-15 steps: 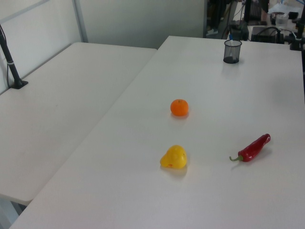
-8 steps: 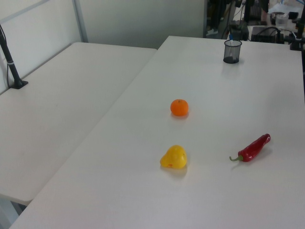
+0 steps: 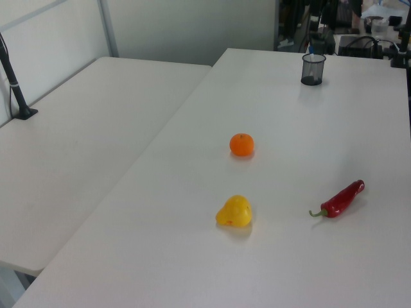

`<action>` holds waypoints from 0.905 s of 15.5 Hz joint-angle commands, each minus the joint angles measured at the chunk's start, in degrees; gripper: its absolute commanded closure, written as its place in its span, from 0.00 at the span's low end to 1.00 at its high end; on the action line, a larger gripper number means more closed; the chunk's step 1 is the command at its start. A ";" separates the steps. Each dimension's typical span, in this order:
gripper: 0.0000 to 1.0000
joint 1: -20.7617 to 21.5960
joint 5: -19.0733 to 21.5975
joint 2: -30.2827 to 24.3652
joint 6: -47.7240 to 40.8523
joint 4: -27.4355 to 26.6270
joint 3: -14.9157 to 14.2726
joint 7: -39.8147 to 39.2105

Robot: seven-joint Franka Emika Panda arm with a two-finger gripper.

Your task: Place marker

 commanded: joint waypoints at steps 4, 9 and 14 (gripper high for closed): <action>0.00 1.48 -2.83 0.25 4.02 -3.14 -0.30 -12.43; 0.00 1.56 -2.39 -0.01 4.12 -3.23 -1.09 -11.64; 0.00 3.66 -2.56 -0.19 3.94 -3.23 -1.79 -8.05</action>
